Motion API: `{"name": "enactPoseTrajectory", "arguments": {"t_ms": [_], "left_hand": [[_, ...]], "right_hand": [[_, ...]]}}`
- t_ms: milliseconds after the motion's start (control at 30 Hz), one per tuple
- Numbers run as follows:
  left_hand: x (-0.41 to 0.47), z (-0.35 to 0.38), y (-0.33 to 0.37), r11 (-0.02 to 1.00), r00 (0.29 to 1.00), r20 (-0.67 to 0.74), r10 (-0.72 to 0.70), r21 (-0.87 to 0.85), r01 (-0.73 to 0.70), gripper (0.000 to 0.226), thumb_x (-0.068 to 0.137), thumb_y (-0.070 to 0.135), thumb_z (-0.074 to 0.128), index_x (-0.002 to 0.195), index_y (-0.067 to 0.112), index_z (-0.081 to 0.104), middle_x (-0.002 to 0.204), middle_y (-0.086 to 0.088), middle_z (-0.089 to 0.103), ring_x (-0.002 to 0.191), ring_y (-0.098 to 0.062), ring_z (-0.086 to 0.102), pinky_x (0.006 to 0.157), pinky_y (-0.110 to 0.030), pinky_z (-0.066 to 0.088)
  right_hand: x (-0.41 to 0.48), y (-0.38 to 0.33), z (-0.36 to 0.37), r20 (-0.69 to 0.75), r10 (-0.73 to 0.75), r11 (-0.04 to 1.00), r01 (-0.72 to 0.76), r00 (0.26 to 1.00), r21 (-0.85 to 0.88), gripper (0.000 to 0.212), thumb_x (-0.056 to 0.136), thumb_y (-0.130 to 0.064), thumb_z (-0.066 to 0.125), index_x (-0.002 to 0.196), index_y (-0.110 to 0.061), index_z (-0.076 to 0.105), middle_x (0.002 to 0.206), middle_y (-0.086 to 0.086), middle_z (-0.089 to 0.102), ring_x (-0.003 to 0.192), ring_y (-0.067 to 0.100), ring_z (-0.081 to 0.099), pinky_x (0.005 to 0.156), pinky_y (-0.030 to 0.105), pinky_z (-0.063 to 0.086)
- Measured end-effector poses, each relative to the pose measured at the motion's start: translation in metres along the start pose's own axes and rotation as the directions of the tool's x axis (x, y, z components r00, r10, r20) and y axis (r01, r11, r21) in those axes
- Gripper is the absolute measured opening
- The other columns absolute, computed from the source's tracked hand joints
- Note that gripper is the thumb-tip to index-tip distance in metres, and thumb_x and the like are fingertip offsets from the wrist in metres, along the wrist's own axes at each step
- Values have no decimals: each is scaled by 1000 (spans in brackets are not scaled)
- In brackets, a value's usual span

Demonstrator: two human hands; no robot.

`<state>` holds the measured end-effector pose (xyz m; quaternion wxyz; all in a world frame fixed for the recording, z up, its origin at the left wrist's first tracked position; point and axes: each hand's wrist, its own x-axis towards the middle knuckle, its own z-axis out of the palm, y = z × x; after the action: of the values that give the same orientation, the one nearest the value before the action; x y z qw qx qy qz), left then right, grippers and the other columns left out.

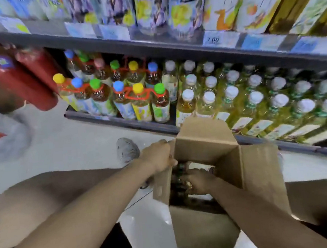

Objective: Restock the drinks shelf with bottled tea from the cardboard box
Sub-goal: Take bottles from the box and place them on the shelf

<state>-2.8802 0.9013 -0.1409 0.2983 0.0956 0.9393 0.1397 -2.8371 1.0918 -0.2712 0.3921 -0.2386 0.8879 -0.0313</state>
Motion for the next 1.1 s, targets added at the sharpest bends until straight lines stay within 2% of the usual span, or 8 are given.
{"name": "enactPoseTrajectory", "arguments": {"t_ms": [100, 233, 433, 567, 733, 833, 933, 1100], "left_hand": [[2, 3, -1, 1000, 1000, 23, -16, -17, 16, 41, 87, 44, 70, 111, 14, 56, 108, -6, 51, 100, -31, 57, 86, -47, 50], [2, 0, -1, 998, 1000, 21, 2, -64, -1, 40, 87, 42, 71, 114, 17, 54, 108, -4, 51, 104, -32, 57, 84, -46, 49], [3, 0, -4, 996, 999, 48, 2, -84, 2, 34, 88, 39, 71, 94, 28, 39, 105, -3, 49, 103, -31, 56, 78, -41, 44], [1, 0, -2, 995, 999, 44, 5, -97, -1, 31, 91, 40, 66, 109, 24, 46, 110, -5, 50, 107, -33, 55, 78, -43, 43], [1, -3, 1, 996, 996, 85, -34, -76, 41, 34, 89, 40, 69, 97, 26, 40, 110, -5, 51, 107, -31, 55, 81, -43, 46], [3, -5, 3, 996, 994, 97, -52, -73, 59, 34, 87, 41, 71, 95, 25, 42, 110, -5, 52, 105, -31, 56, 85, -43, 47], [1, -4, 4, 995, 995, 76, -61, -73, 67, 34, 86, 41, 72, 94, 25, 43, 111, -6, 53, 104, -30, 56, 88, -43, 49], [-4, 4, 8, 996, 999, 4, -49, -79, 49, 30, 90, 36, 69, 98, 22, 43, 115, -9, 50, 106, -32, 56, 93, -49, 49]], "right_hand": [[29, -3, 20, 96, -74, 988, 86, 993, -128, 55, 82, -53, 55, 134, -33, 56, 141, 15, 46, 130, 39, 43, 106, 47, 38], [40, -17, 33, 127, -44, 941, 84, 991, -328, 53, 93, -38, 52, 145, -31, 46, 162, 23, 8, 148, 43, 8, 118, 59, 10], [58, -29, 49, 97, 11, 949, 20, 995, -315, 43, 100, -31, 44, 138, -16, 55, 160, 25, 12, 146, 44, 11, 118, 60, 3], [55, -25, 44, 70, -27, 977, 41, 997, -211, 45, 92, -25, 53, 134, -13, 59, 156, 22, 20, 141, 42, 18, 117, 59, 11], [32, -19, 29, -43, -84, 985, 76, 996, -152, 56, 81, -44, 64, 131, -18, 61, 144, 17, 28, 135, 40, 23, 115, 60, 17], [15, -12, 18, -191, -57, 998, 50, 980, -37, 62, 78, -54, 66, 133, -26, 57, 139, 11, 28, 135, 36, 22, 115, 56, 18], [2, -2, 5, -330, 93, 968, -7, 940, 252, 55, 74, -61, 62, 121, -32, 61, 130, 8, 33, 127, 33, 30, 110, 49, 30], [-17, -9, -9, -464, 404, 703, 57, 789, 709, 49, 77, -31, 82, 117, -17, 59, 127, 9, 37, 118, 17, 29, 100, 23, 30]]}}
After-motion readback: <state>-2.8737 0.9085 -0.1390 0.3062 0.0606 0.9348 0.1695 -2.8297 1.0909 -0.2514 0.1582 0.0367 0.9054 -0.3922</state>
